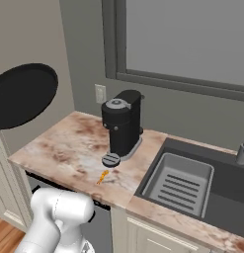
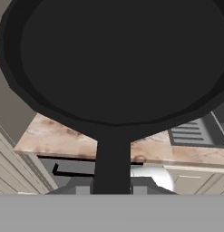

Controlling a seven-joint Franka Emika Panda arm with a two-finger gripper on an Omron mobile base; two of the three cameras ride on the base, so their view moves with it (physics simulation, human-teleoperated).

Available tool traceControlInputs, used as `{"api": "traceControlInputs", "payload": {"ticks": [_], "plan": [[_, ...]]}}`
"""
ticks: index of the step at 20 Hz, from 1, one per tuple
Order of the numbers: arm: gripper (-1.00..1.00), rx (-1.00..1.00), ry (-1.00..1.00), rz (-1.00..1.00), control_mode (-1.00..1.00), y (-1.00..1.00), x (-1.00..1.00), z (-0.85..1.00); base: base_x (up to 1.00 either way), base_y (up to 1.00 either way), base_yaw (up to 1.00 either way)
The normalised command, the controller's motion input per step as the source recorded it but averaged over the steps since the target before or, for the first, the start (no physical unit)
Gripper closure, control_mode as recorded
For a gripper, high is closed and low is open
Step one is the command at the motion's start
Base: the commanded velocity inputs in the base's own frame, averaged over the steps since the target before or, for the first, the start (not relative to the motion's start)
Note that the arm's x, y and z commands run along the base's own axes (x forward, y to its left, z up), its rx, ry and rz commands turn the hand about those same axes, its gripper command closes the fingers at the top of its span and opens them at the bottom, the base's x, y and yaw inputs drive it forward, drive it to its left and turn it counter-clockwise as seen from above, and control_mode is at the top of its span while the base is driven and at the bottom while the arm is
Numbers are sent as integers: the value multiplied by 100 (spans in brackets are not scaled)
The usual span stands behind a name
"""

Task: Retrieve the pan from the cabinet, then place the raw meat into the pan to avoid contamination.

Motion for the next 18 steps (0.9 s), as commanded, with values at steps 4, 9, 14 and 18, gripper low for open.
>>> {"api": "traceControlInputs", "payload": {"ticks": [4, 9, 14, 18], "plan": [[100, 0, 3, 0, -100, 0, 0, -1, 0, 0, 0], [100, 0, 3, 0, -100, 0, 0, -1, 0, 0, 0], [100, 0, 1, 1, -100, 0, 0, -2, 0, 0, 0], [100, 0, 8, 2, -100, 0, 0, -9, 0, 0, 0]]}}
